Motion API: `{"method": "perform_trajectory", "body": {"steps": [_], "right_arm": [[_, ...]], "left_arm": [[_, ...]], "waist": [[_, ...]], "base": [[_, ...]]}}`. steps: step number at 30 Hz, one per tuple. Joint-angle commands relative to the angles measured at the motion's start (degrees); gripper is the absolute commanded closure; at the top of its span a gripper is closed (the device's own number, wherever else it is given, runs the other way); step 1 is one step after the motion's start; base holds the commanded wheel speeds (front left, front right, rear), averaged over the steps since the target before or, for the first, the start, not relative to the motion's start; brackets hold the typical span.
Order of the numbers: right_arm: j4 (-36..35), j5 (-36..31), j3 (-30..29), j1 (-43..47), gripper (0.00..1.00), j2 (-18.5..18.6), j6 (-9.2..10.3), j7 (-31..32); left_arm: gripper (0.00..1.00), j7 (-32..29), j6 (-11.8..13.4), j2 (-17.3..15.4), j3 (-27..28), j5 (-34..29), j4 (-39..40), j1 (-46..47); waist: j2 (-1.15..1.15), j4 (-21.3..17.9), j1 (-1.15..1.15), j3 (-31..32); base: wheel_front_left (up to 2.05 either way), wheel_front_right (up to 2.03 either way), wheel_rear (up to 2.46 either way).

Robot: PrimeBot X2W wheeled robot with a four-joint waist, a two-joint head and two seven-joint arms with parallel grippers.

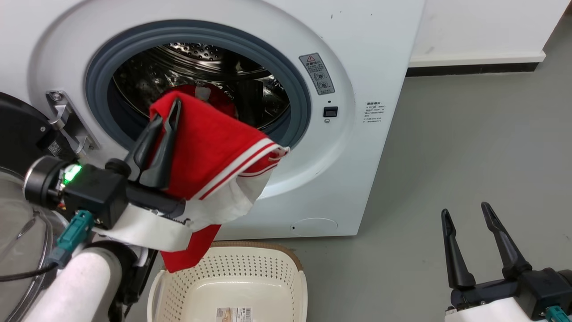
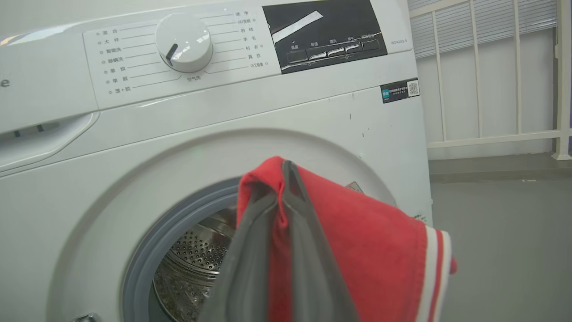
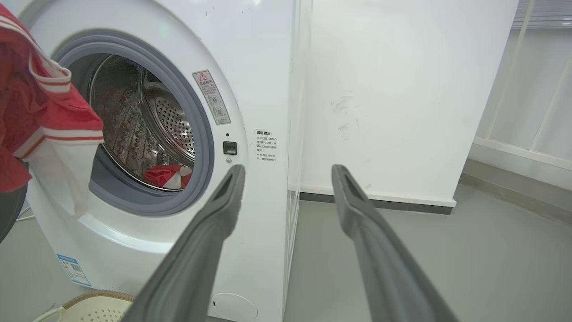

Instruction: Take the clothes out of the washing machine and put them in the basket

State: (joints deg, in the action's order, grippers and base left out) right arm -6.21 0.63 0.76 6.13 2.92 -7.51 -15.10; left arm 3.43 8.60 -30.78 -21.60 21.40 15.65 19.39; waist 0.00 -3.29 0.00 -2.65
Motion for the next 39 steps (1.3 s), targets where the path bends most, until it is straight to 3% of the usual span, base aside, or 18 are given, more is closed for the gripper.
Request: {"method": "perform_trajectory", "body": {"steps": [1, 12, 17, 28, 39], "right_arm": [[-0.32, -0.19, 0.15, -0.42, 0.0, -0.07, 0.04, -0.11], [-1.21, -0.48, -0.31, -4.12, 0.0, -0.07, 0.04, -0.1], [-2.16, -1.38, -0.06, -6.83, 0.0, -0.07, 0.04, -0.1], [-4.1, -1.03, -0.46, -14.43, 0.0, -0.07, 0.04, -0.1], [-5.9, 0.7, -1.61, -20.14, 0.0, -0.09, 0.04, -0.1]], "left_arm": [[1.0, 0.0, 0.26, -0.27, -0.05, 0.13, 0.05, -1.24], [1.0, 2.74, 0.03, 1.78, -3.29, 1.59, -8.75, -8.57], [1.0, 4.92, -2.08, 4.66, -5.35, 3.37, -17.87, -8.13], [1.0, 10.43, -8.11, 11.43, -6.96, 3.9, -48.85, 4.25], [1.0, 9.78, -10.98, 16.34, -10.74, 0.48, -73.12, 20.49]], "waist": [[0.0, -0.07, 0.0, -0.46], [0.0, -1.07, 0.0, -6.6], [0.0, -1.74, 0.0, -11.85], [0.0, -5.08, 0.0, -26.45], [0.0, -6.63, 0.0, -39.71]], "base": [[0.0, 0.0, 0.0], [0.0, 0.0, 0.0], [0.0, 0.0, 0.0], [0.0, 0.0, 0.0], [0.0, 0.0, 0.0]]}}
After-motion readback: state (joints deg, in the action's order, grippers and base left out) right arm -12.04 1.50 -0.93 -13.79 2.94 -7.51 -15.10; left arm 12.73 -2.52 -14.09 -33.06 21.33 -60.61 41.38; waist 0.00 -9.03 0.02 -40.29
